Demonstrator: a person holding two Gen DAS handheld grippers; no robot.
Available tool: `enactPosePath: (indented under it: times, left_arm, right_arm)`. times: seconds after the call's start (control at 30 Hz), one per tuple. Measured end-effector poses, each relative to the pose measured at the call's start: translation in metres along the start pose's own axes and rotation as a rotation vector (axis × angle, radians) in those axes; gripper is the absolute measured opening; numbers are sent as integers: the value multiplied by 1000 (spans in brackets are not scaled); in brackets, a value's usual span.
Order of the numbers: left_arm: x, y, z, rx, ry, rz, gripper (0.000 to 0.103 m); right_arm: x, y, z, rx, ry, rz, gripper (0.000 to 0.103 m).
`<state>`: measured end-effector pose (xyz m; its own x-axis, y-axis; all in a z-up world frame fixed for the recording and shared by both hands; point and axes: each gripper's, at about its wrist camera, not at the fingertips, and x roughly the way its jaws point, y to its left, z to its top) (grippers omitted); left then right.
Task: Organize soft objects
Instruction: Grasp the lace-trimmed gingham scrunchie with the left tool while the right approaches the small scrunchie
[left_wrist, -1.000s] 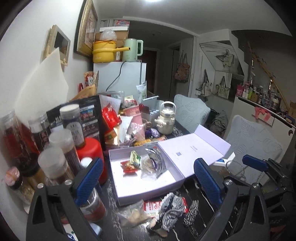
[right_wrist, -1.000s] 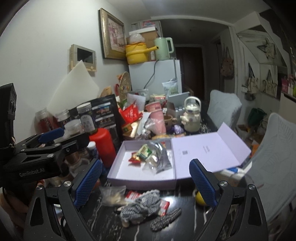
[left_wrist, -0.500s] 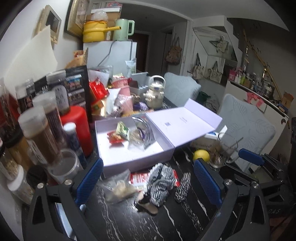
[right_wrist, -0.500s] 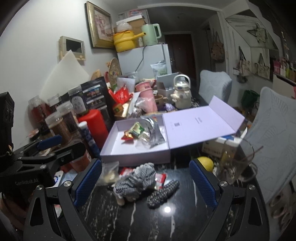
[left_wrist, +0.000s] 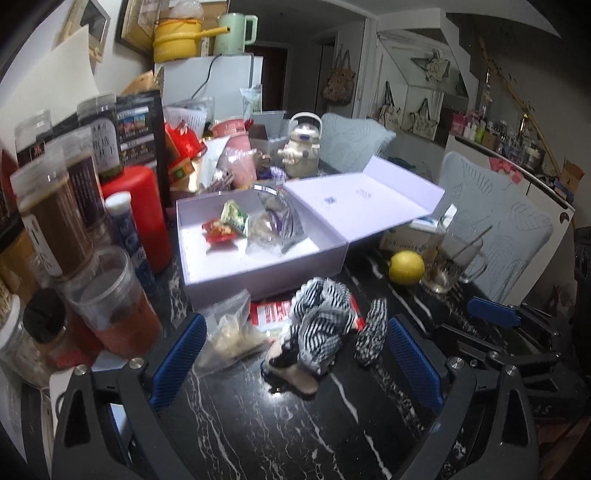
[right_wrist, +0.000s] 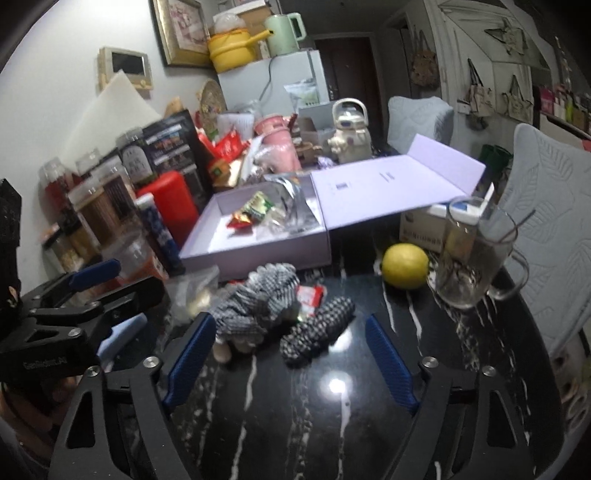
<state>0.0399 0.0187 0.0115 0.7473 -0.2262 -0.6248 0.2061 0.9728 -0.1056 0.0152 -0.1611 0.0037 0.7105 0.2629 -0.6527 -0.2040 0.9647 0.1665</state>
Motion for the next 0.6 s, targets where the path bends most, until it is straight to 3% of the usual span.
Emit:
enactPosePath:
  times: [0.23, 0.4, 0.6]
  left_arm:
    - [19, 11, -17, -50, 69, -32, 100]
    - [34, 19, -23, -49, 94, 34, 100]
    - [49, 28, -26, -74, 126, 34, 100]
  right_arm:
    - [19, -7, -17, 23, 63, 4, 80]
    - [40, -14, -20, 35, 105, -5, 75]
    - [69, -22, -22, 66, 166, 0, 69]
